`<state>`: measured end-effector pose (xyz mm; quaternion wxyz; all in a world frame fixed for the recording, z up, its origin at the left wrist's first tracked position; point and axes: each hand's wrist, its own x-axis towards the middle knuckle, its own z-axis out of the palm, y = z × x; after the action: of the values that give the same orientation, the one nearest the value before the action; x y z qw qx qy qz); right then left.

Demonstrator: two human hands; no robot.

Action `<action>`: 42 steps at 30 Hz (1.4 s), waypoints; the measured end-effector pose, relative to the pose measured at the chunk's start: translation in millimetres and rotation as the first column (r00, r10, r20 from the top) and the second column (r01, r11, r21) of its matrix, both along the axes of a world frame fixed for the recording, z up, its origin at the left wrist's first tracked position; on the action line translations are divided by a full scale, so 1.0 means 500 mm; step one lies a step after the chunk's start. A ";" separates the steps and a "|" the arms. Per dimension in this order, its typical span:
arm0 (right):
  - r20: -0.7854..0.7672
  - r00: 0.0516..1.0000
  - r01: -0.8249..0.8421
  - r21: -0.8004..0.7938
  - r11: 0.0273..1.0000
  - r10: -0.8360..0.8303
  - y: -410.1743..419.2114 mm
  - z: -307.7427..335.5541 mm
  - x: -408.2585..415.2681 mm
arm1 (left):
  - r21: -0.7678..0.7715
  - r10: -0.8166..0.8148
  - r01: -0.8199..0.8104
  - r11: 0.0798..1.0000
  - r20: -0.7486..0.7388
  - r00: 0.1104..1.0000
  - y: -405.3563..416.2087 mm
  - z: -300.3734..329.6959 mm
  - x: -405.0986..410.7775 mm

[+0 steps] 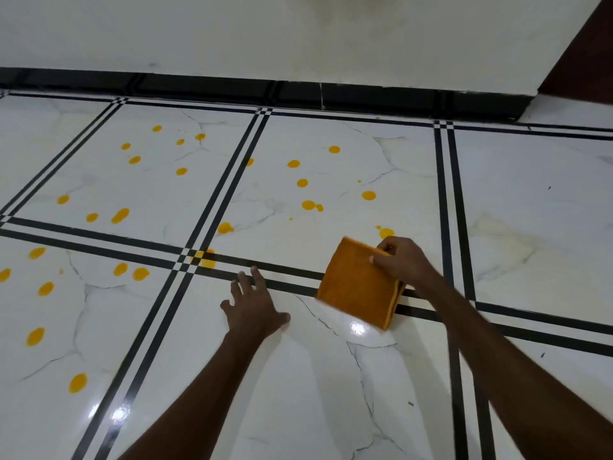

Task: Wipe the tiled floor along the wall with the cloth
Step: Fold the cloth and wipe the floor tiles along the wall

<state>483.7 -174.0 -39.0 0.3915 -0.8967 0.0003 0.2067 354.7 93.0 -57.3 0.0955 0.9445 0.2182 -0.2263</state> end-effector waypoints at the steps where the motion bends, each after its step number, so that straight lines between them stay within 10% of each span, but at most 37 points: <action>1: 0.040 0.998 0.040 0.015 0.999 -0.040 -0.017 0.020 0.006 | 0.013 -0.005 0.005 1.000 0.045 0.999 -0.005 0.003 0.012; 8: 0.458 0.885 0.154 -0.128 0.980 -0.079 -0.036 0.105 0.070 | 0.017 -0.073 0.072 0.997 0.081 0.994 -0.026 -0.013 0.049; 13: 0.382 0.915 -0.030 -0.258 0.966 0.131 0.038 0.000 0.081 | 0.023 -0.189 0.188 0.982 0.084 0.978 -0.022 -0.029 0.044; 17: 0.200 0.898 -0.191 -0.628 0.755 0.393 0.032 -0.127 0.094 | 0.035 -0.279 0.277 0.960 0.068 0.958 0.011 -0.042 0.037; 23: 0.319 0.929 0.053 -0.616 0.786 0.187 0.054 -0.193 -0.051 | 0.013 -0.312 0.313 0.950 -0.021 0.950 0.067 -0.054 0.005; 29: 0.342 0.699 -0.352 -0.600 0.718 0.628 0.172 -0.202 -0.009 | -0.008 -0.352 0.353 0.936 0.038 0.935 0.094 -0.057 -0.011; 33: 0.266 0.937 -0.022 -0.604 0.797 0.227 0.062 -0.201 0.103 | -0.006 -0.374 0.375 0.927 0.057 0.926 0.109 -0.072 -0.017; 36: 0.368 0.921 0.111 -0.566 0.817 0.130 0.072 -0.194 -0.002 | -0.014 -0.343 0.345 0.938 0.091 0.935 0.115 -0.075 -0.021; 42: 0.394 0.673 -0.342 -0.586 0.735 0.626 0.283 -0.218 -0.026 | 0.056 -0.099 0.092 0.994 0.150 0.984 0.143 -0.054 -0.062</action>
<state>470.7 -32.6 -147.8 0.0745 -0.9467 -0.3126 0.0229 323.9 164.4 -84.5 0.0779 0.9704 0.1702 -0.1524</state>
